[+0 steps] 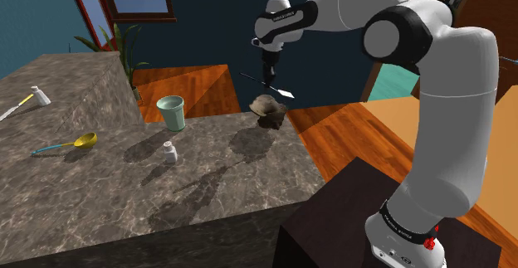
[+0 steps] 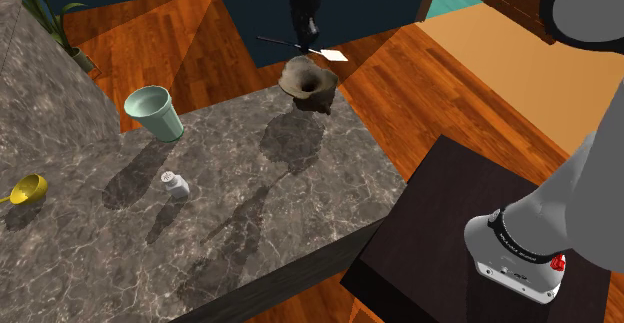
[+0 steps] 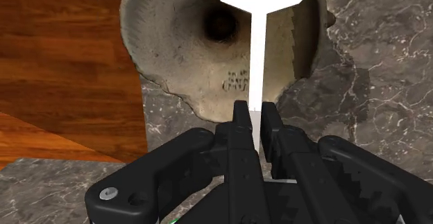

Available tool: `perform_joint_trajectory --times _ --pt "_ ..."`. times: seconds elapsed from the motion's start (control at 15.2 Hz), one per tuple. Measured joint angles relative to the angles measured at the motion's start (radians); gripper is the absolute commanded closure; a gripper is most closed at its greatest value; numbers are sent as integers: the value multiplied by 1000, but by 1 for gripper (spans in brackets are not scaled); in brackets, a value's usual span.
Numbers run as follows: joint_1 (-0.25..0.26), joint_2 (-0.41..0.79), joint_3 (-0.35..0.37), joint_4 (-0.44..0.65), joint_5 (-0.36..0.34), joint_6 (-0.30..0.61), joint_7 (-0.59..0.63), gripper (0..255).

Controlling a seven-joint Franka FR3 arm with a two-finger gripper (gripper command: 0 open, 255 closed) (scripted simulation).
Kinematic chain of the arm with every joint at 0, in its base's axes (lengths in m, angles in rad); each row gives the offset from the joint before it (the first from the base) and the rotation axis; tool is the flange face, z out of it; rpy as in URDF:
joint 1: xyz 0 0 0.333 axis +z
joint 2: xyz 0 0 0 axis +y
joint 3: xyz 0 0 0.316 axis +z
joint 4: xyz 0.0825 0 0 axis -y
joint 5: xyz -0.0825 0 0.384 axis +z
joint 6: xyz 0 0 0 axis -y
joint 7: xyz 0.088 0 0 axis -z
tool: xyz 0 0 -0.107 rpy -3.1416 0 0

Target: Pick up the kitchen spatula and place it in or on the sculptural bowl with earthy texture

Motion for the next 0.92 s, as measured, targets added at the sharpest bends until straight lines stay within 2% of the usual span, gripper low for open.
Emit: perform_joint_trajectory --times 0.2,0.92 --pt "-14 30 -2 21 7 7 -18 255" --pt "-18 81 5 -48 23 125 -37 255"
